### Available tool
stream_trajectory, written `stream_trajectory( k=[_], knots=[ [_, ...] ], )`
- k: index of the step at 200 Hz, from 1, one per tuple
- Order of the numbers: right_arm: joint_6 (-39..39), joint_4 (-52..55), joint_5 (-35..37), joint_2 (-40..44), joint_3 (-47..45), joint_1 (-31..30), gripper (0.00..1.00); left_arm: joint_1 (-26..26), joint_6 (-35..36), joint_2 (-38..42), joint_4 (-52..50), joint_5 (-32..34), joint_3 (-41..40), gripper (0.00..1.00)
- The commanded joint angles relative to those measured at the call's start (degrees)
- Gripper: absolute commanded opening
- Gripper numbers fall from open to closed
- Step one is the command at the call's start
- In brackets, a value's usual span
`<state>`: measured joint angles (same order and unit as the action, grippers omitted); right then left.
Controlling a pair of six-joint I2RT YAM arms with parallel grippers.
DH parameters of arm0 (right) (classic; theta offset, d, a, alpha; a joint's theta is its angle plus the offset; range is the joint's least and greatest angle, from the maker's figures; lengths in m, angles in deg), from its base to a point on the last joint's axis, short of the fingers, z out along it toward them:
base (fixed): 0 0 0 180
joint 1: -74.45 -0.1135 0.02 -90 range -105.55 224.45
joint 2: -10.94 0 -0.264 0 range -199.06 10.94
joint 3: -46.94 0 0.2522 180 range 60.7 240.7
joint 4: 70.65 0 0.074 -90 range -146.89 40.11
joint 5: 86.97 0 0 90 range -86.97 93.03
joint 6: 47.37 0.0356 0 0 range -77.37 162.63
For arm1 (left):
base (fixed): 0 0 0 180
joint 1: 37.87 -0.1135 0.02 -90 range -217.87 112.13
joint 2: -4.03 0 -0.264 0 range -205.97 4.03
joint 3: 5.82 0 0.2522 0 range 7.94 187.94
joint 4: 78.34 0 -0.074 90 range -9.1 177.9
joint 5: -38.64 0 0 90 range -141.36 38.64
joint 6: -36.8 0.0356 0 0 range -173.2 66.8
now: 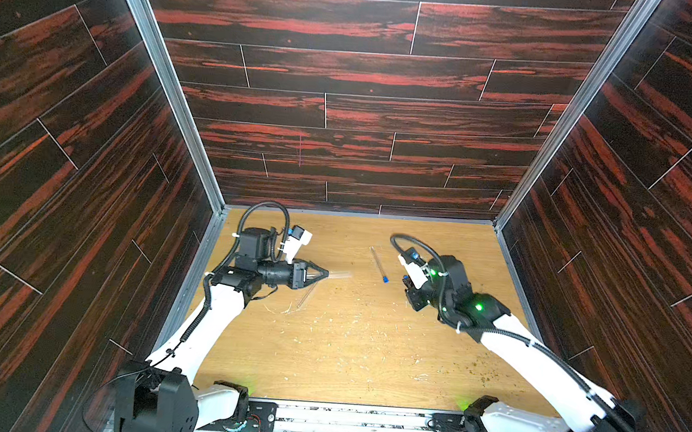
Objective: Insert stoppers into test tubes
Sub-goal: Pick up the stopper from the center of the board, then insert the stopper into the test tube.
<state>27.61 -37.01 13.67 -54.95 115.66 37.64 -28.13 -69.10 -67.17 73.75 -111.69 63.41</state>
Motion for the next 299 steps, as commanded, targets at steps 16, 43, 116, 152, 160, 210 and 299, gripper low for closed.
stream_trajectory(
  k=[16, 43, 116, 152, 160, 210, 299],
  knots=[
    [-20.45, -8.43, -7.92, 1.53, -3.60, -3.60, 0.07, 1.45, -2.55, 0.71, 3.26, -1.97, -1.14, 0.16],
    [-25.70, -8.09, -7.91, -0.43, -2.47, -6.39, 0.07, 2.43, -4.60, 0.77, 5.80, -1.96, -1.84, 0.16],
    [-29.51, -6.51, -8.66, -3.86, 0.41, -10.63, 0.07, 5.37, -3.01, -0.06, 6.73, -1.62, -3.34, 0.16],
    [-29.73, -6.35, -8.78, -4.16, 0.68, -11.04, 0.07, 6.44, -1.56, -0.60, 5.38, -1.87, -3.21, 0.16],
    [-29.95, -6.61, -8.79, -3.99, 0.57, -11.23, 0.07, 6.65, -1.26, -0.64, 5.32, -1.96, -3.33, 0.16],
    [-29.18, -7.57, -9.84, -3.33, 0.68, -11.52, 0.07, 6.94, -0.99, -0.98, 5.86, -2.23, -3.32, 0.16],
    [-29.18, -9.66, -9.93, -2.79, 0.28, -11.61, 0.07, 7.05, -0.41, -1.36, 5.74, -3.28, -3.52, 0.15]
  ],
)
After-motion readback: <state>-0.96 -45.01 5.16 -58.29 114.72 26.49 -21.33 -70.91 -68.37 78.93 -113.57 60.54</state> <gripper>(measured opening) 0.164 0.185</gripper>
